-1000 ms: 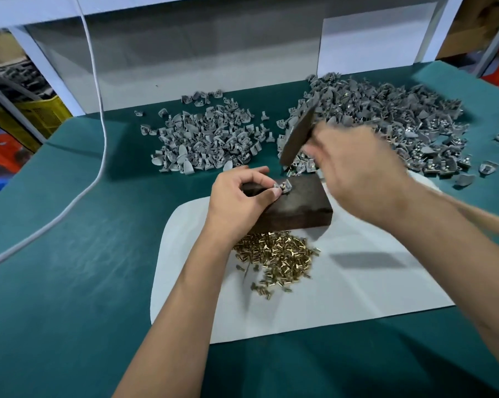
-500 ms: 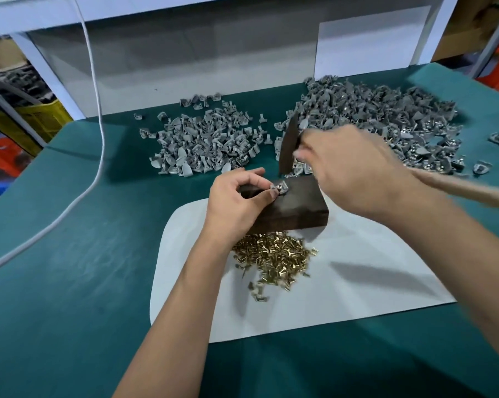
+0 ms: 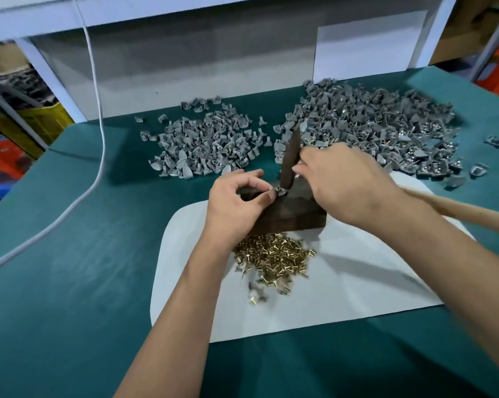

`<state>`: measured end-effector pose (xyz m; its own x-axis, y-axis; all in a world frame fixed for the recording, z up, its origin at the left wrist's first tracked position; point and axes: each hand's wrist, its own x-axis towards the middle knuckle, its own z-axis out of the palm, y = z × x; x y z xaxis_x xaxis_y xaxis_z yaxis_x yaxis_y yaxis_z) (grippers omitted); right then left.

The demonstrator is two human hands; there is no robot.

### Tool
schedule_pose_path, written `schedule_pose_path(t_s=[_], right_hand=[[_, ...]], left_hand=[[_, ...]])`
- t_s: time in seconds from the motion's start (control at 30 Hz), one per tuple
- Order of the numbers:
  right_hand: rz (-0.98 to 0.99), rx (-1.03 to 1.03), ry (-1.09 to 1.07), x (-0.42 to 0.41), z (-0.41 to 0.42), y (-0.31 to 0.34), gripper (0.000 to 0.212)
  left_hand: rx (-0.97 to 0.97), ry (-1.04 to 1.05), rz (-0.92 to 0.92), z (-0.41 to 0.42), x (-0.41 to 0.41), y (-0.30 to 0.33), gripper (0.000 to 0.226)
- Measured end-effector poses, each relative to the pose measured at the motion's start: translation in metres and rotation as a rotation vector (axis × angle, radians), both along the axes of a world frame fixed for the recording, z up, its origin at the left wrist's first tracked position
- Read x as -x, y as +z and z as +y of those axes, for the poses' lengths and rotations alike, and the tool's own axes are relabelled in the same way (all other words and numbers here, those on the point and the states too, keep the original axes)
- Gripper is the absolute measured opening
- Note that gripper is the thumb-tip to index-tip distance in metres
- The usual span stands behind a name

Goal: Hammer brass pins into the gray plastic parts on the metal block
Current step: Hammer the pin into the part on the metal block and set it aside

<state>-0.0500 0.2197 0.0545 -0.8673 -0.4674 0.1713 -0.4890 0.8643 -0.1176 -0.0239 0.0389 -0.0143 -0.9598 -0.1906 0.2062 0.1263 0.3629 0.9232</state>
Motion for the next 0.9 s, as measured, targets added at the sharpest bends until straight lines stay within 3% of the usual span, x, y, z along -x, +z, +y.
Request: schedule_pose_path(t_s=[0.1,0.23,0.3,0.6,0.77,0.9], right_hand=[[0.037,-0.011,0.023,0.002,0.009,0.004,0.020],[-0.076,0.319,0.012,0.004,0.032,0.002,0.018],[-0.067,0.368,-0.016,0.009,0.046,0.002,0.012],[-0.181,-0.022,-0.112,0.008,0.067,-0.018,0.012],[-0.199,-0.041,-0.099,0.007,0.060,-0.012,0.017],[-0.081,0.133,-0.031,0.009,0.038,-0.002,0.016]], left_hand=[[0.040,0.015,-0.008,0.000,0.001,-0.002,0.012],[-0.004,0.017,-0.004,-0.002,0.001,-0.002,0.012],[-0.054,0.008,-0.010,-0.002,0.001,-0.002,0.014],[-0.165,-0.008,-0.006,0.000,0.000,0.000,0.023],[-0.144,-0.006,-0.015,0.001,-0.003,0.003,0.019],[-0.141,-0.013,-0.013,0.002,-0.004,0.005,0.016]])
